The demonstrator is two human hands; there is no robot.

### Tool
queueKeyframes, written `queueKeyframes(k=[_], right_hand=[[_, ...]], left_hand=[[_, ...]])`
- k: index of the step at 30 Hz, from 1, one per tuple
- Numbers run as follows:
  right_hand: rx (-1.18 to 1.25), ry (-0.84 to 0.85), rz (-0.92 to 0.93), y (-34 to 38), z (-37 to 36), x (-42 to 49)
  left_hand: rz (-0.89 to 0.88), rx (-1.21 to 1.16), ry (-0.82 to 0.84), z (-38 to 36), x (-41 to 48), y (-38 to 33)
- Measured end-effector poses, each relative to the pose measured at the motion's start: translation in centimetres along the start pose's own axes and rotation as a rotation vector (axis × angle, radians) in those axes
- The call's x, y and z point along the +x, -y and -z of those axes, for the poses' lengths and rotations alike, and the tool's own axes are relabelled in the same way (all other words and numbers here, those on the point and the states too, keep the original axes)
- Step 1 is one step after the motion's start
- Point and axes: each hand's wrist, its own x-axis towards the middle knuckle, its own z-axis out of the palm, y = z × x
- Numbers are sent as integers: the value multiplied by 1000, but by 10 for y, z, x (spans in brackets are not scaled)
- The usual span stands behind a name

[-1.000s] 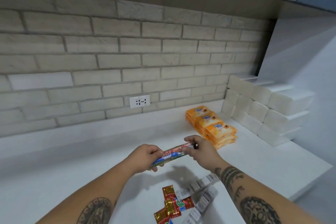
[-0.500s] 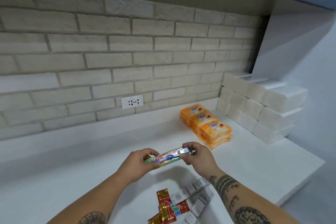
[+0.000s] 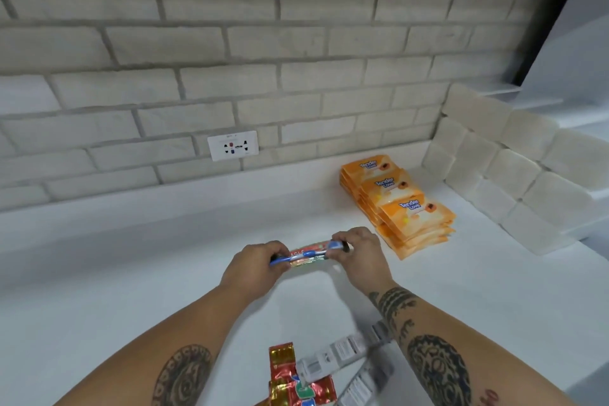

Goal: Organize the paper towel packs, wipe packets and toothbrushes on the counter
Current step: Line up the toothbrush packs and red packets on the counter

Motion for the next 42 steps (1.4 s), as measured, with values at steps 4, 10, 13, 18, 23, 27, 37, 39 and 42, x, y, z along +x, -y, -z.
queueKeyframes(k=[4,10,13,18,23,27,37,39,42], right_hand=[[-157,79,31,-20,-17,18],[-291,-3,193,-37,-41,13],[-402,47,367,-47,-53,14],[-457,188,350,-43,-51,46],[-520,251,348,-32,-61,78],[-577,337,299,-17,-76,105],[-568,466,228,7,-110,165],[-551,455,226,7,-116,172],[-561,422,242,4,-122,177]], left_hand=[[65,125,-37,-33,20,7],[36,253,-103,-59,30,16],[-37,231,-254,-62,31,21],[-175,301,-227,-68,28,38],[-55,364,-142,-65,55,40],[-17,392,-107,-61,88,52],[81,414,-11,-43,137,83],[92,409,-14,-43,143,87],[84,389,-29,-42,148,89]])
